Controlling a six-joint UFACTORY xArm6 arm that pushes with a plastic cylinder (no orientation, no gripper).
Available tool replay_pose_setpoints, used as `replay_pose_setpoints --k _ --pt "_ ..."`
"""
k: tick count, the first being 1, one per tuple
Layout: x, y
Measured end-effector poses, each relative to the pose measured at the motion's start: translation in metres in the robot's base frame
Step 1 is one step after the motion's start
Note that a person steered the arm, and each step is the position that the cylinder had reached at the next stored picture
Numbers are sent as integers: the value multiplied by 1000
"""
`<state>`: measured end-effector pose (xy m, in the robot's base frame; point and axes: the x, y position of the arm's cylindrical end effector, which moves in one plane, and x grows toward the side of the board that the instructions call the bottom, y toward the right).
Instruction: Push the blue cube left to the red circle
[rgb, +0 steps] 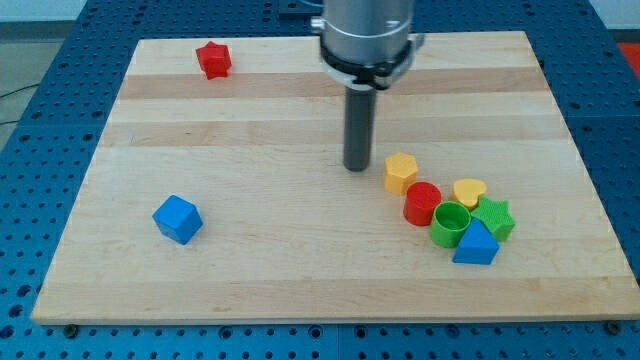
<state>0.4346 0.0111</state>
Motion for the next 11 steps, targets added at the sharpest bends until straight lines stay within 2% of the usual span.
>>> replay_pose_setpoints --k 2,3,4,5,6,7,8,9,10,11 --pt "-45 -140" --pt "-35 -214" --pt "8 -243" --pt "70 -244" --pt "93 -216" --pt "94 -121" --pt "96 -64" --pt "97 -27" --pt "97 -27" --pt "106 5"
